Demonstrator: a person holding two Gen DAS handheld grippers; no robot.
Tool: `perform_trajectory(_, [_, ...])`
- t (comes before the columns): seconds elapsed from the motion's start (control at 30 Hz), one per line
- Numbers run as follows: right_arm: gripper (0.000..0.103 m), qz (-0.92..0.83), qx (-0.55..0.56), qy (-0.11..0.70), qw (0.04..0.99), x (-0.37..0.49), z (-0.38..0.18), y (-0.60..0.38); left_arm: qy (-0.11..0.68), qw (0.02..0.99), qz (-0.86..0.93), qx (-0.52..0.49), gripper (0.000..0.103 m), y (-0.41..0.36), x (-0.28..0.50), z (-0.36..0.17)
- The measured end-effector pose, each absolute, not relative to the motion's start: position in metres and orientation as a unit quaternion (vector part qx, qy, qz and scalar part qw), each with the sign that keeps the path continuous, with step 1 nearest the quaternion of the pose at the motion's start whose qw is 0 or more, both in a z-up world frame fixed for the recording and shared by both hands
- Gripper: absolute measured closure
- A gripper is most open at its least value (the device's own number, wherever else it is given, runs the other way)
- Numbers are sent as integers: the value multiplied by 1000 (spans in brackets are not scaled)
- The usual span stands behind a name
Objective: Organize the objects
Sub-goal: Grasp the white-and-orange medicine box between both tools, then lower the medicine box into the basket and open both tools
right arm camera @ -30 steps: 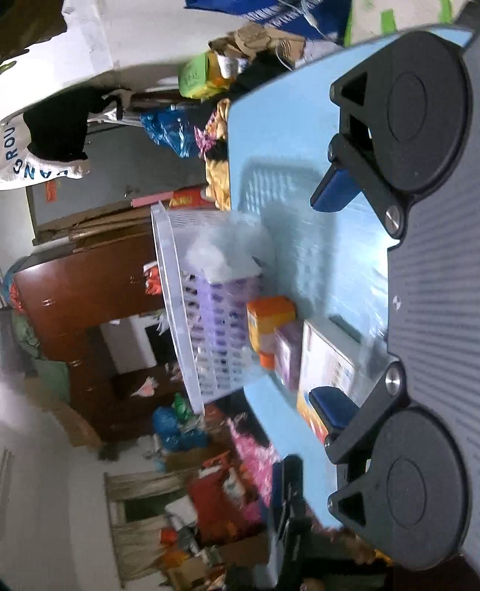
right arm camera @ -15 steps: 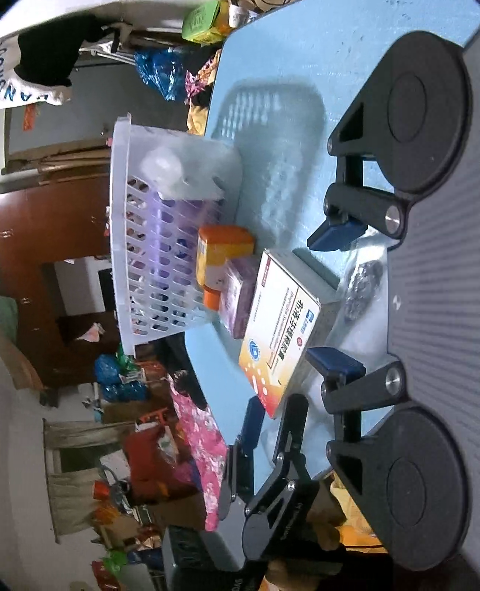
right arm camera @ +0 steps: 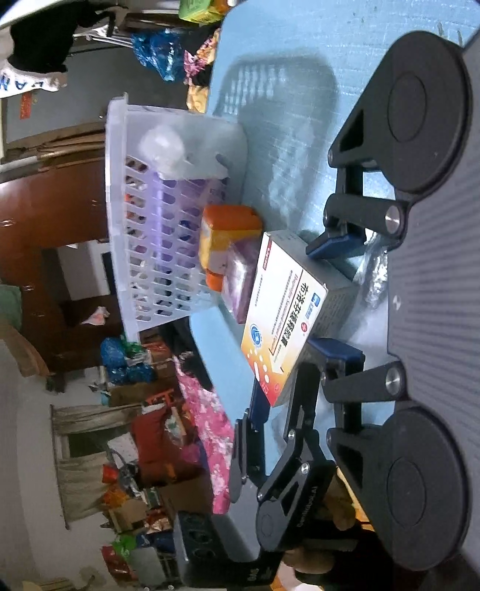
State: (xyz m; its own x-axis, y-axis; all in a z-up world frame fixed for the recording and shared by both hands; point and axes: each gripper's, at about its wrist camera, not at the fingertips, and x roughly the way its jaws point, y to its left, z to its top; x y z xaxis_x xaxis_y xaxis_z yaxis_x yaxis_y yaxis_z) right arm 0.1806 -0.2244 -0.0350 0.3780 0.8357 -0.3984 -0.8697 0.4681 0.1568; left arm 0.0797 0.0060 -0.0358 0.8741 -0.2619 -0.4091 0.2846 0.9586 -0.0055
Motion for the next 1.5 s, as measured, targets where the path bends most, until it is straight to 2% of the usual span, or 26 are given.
perform_trajectory(0.27, [53, 499, -56, 158, 850, 158, -14, -227, 151, 978, -143, 32, 33, 6, 65, -19])
perform_trajectory(0.6, [56, 492, -61, 134, 858, 157, -5, -223, 120, 982, -137, 38, 35, 4, 60, -8])
perform_trajectory(1.1, [56, 470, -95, 73, 875, 169, 64, -205, 61, 989, -122, 50, 38, 14, 84, 67])
perform_trajectory(1.33, [57, 446, -108, 95, 884, 221, 98, -175, 102, 988, -107, 44, 39, 24, 160, 97])
perform_trajectory(1.5, [57, 428, -107, 157, 883, 272, 87, -151, 157, 982, -94, 40, 40, 34, 214, 86])
